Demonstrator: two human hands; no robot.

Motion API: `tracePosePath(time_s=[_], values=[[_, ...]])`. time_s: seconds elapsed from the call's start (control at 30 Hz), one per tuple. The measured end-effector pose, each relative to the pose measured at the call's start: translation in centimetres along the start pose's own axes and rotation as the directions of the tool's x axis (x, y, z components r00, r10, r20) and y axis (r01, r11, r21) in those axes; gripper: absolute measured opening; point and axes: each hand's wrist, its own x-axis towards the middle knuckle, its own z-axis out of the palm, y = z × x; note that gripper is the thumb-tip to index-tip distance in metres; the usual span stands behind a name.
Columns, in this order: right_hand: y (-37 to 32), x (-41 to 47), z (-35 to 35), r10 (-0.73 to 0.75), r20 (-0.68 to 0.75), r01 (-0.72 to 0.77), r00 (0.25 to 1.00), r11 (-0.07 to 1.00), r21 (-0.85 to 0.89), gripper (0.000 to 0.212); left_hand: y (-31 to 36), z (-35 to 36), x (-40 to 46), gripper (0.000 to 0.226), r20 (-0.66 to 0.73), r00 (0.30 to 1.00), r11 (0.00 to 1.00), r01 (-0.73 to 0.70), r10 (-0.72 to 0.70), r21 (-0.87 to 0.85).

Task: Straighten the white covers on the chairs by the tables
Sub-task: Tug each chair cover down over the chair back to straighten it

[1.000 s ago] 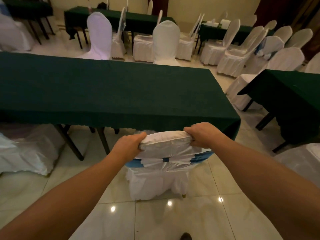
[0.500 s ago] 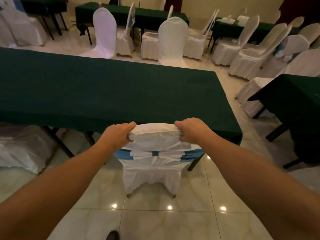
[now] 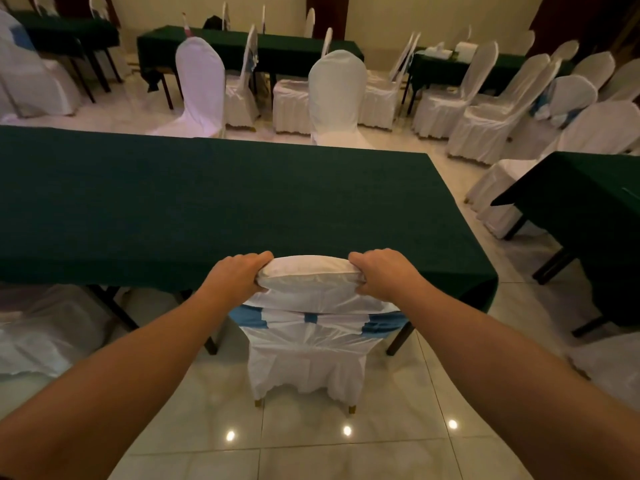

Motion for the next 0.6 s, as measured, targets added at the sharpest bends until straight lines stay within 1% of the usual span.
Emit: tracePosePath(time_s=[0.23,0.47,0.6], values=[[0.0,-1.2,1.8,0.007,-0.016,-0.007,1.000,1.000,-0.001,0.034,-0.1,2.4,-0.5,0.033,-0.039,0.999,0.998,-0.030,0.032,0.046],[0.6,-2.9,3.8,0.083,-0.052,-0.082,0.995,0.996,0.018,0.036,0.9,4.7,-0.9,0.039,-0.028,0.999,0.999,-0.037,0.037,0.005],[0.7,-3.9,4.9,0.112,-0.121,-0.112,0.986,0.994,0.008,0.037,1.3,5.6,-1.4,0.041,-0.057,0.998,0.999,-0.004,0.001,-0.042]])
